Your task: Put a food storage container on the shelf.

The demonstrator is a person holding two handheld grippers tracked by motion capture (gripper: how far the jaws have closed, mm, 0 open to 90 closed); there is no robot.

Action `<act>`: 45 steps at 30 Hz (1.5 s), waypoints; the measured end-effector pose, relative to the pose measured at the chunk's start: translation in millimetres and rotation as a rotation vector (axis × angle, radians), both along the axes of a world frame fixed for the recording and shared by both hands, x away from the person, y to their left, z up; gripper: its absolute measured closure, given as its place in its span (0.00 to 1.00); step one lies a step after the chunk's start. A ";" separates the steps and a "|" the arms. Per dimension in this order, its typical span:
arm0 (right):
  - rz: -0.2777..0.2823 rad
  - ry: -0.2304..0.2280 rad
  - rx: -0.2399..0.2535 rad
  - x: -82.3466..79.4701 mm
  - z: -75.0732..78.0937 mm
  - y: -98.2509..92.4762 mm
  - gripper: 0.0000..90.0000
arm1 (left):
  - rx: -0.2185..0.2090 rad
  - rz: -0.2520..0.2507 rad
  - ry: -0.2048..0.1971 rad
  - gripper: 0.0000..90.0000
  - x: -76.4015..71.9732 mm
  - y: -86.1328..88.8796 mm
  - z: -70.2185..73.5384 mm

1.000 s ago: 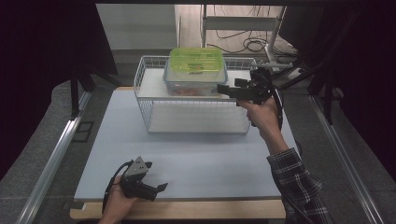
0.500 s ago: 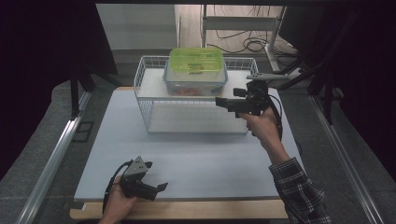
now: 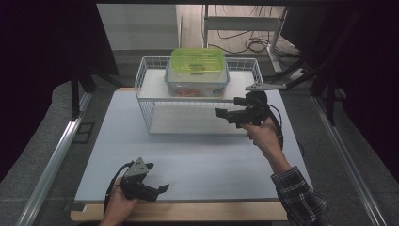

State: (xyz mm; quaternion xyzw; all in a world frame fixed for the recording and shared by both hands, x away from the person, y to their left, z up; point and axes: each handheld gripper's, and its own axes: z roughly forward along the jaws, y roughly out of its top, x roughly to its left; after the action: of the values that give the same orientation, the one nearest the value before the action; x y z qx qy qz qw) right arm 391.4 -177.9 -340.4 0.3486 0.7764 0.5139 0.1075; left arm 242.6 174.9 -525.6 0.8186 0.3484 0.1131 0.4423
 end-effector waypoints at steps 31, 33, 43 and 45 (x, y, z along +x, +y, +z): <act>-0.026 -0.022 -0.154 -62.7 -108.1 -17.5 0.01 | 0.019 -0.012 -0.005 0.02 -1.1 -1.8 -0.5; -0.023 -0.021 -0.172 -65.6 -115.7 -17.8 0.01 | 0.020 -0.014 -0.008 0.02 -1.3 -2.2 -0.6; -0.023 -0.021 -0.223 -78.8 -144.0 -22.2 0.01 | 0.025 -0.019 -0.009 0.02 -1.6 -2.5 -0.9; -0.020 -0.008 -0.230 -81.0 -149.6 -23.5 0.01 | 0.028 -0.022 -0.008 0.02 -1.6 -2.7 -1.1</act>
State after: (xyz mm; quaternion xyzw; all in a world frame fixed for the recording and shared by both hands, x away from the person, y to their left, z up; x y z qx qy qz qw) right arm 310.4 -201.4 -490.0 0.3398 0.8262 0.4217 0.1550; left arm 241.1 172.2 -526.6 0.8280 0.3361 0.1167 0.4335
